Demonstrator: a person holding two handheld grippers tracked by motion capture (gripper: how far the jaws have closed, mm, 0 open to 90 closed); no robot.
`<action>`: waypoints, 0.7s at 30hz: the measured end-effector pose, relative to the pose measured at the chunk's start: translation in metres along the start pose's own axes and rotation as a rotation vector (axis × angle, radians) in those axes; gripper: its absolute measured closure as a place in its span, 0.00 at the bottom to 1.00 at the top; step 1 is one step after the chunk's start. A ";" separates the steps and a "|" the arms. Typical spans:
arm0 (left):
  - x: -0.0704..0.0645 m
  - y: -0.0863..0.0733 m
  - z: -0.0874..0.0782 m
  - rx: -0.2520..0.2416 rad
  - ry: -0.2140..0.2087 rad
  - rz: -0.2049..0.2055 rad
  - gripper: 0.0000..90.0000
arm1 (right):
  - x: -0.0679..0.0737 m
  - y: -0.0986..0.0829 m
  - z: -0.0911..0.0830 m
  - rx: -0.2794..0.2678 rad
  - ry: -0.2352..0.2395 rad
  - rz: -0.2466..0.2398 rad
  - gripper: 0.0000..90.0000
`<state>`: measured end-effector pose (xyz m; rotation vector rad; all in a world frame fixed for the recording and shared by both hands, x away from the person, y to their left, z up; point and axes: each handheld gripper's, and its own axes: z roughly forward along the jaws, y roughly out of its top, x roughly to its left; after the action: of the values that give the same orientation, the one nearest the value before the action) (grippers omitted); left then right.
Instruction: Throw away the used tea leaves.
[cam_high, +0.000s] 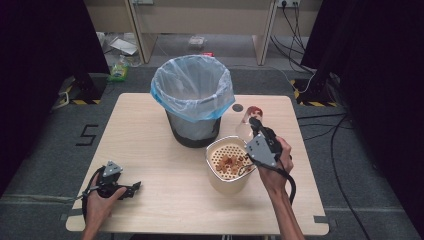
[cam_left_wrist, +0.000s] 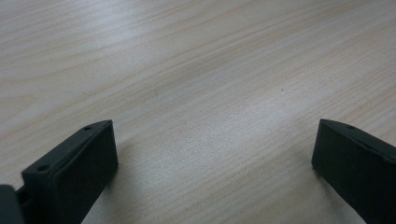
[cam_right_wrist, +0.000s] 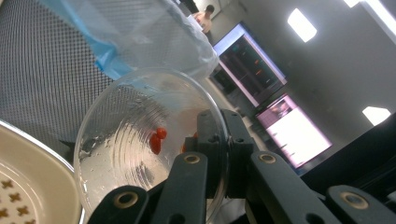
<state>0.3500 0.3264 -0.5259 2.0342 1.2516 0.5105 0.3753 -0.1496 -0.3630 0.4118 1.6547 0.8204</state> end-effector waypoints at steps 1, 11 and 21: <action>0.000 0.000 0.000 0.000 0.000 0.000 0.00 | -0.007 -0.003 0.003 0.000 0.026 0.097 0.98; 0.000 0.000 0.000 0.001 0.000 -0.001 0.00 | -0.047 -0.008 0.019 0.015 0.135 0.434 0.98; 0.000 0.000 0.000 0.001 0.000 0.000 0.00 | -0.078 0.004 0.034 0.034 0.204 0.532 0.98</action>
<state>0.3501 0.3264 -0.5258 2.0347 1.2525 0.5098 0.4273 -0.1887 -0.3077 0.8368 1.7725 1.2606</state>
